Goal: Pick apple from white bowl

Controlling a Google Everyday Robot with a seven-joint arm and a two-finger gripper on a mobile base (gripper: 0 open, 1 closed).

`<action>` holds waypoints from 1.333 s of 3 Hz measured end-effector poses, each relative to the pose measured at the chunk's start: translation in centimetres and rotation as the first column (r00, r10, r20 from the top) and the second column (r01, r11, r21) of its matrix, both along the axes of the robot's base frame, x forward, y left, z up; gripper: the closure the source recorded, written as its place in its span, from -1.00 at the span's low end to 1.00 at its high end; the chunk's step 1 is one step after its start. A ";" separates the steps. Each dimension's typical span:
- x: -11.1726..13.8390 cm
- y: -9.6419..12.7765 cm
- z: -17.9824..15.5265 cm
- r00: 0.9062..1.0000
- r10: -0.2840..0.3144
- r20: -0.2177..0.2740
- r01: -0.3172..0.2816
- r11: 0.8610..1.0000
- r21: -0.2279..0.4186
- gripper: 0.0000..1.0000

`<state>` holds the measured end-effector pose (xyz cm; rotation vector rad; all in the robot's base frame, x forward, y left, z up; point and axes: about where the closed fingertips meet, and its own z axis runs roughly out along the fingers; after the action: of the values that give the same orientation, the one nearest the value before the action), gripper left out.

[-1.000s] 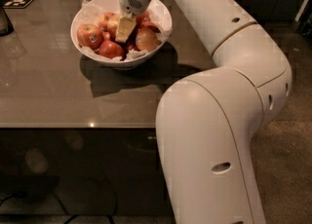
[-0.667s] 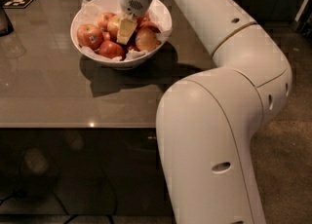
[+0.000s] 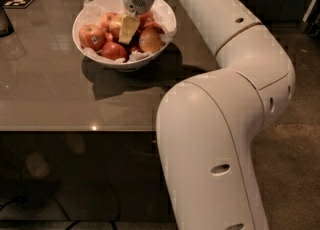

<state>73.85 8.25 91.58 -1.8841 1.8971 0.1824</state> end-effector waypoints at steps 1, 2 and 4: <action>0.0 0.3 1.8 1.000 -0.016 -0.011 0.017 1.000 0.023 1.00; -0.3 0.5 4.6 1.000 -0.023 -0.003 0.023 0.998 0.064 1.00; -1.9 1.2 10.1 0.998 -0.010 0.057 0.003 0.993 0.122 1.00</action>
Offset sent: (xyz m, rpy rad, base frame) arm 0.0231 -0.0069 0.1159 0.0829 0.0306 -0.0210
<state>72.00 9.47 101.71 -1.7831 1.8121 0.2343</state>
